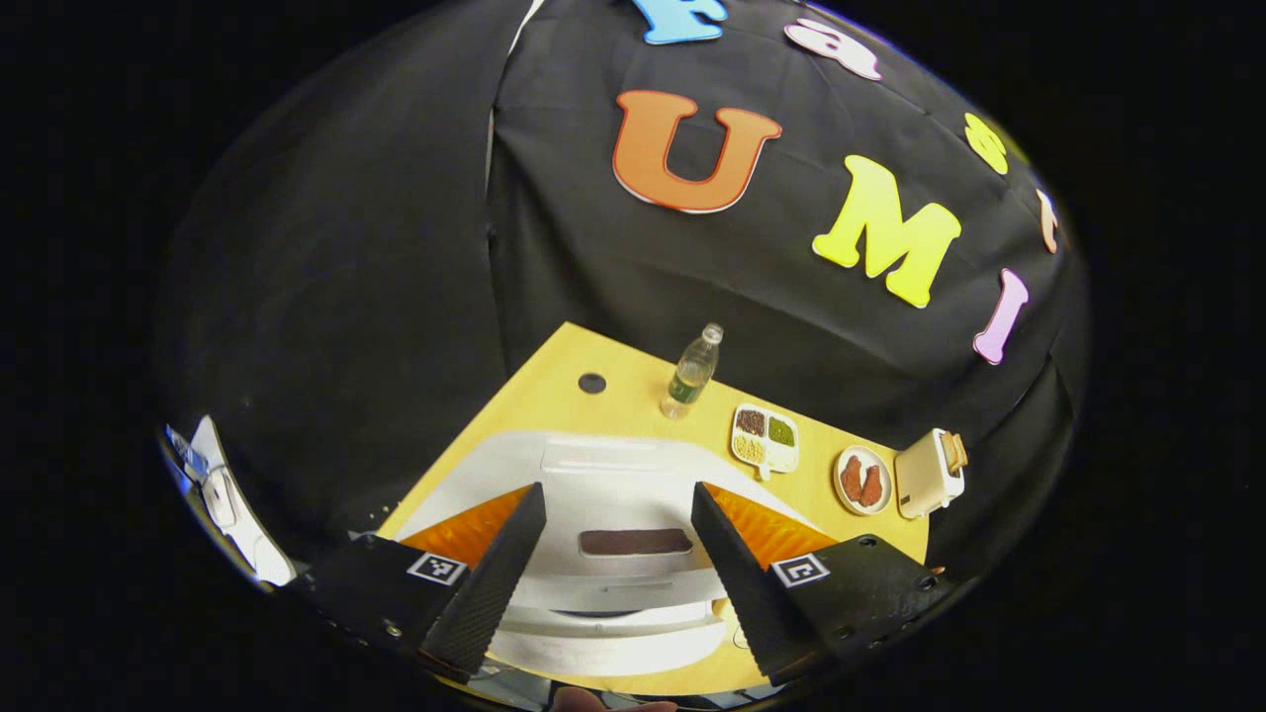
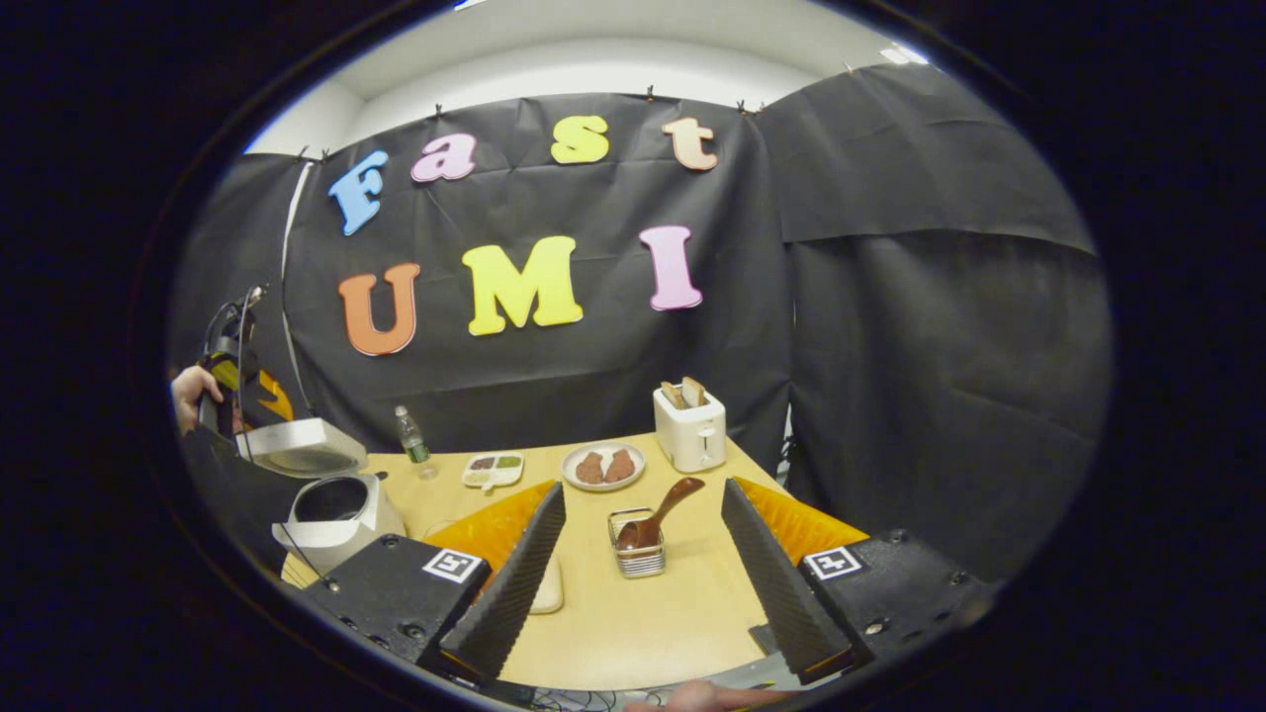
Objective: Close the left gripper, press the button to open the rice cooker; take a wooden spoon from the chopstick holder with the right hand, scoop a spoonful of rice and pour it into the rice cooker, then put the wooden spoon back into the chopstick holder.
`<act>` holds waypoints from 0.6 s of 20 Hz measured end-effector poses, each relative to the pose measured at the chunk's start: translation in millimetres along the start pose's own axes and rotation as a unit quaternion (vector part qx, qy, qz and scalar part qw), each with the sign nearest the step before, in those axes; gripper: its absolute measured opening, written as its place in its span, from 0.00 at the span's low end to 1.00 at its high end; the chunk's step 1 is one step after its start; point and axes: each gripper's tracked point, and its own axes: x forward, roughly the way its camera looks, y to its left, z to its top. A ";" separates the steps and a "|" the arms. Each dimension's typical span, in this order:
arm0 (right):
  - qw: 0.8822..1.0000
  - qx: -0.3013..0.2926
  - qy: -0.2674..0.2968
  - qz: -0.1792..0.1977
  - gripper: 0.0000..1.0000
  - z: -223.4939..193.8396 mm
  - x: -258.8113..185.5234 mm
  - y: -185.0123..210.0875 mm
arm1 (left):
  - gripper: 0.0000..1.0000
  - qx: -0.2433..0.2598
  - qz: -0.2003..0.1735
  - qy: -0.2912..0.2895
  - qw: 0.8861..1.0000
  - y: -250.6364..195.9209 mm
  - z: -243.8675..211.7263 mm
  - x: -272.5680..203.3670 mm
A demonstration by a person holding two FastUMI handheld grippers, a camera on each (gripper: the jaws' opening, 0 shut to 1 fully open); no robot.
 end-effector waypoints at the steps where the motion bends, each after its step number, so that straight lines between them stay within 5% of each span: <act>1: 1.000 -0.002 0.001 0.002 1.00 -1.7 -1.2 0.5 | 0.96 -0.001 0.002 0.011 1.000 2.1 -13.1 -1.2; 12: 1.000 -0.010 0.014 0.019 0.96 -11.4 -15.9 14.6 | 0.97 0.014 0.015 0.070 0.997 12.5 -90.0 15.1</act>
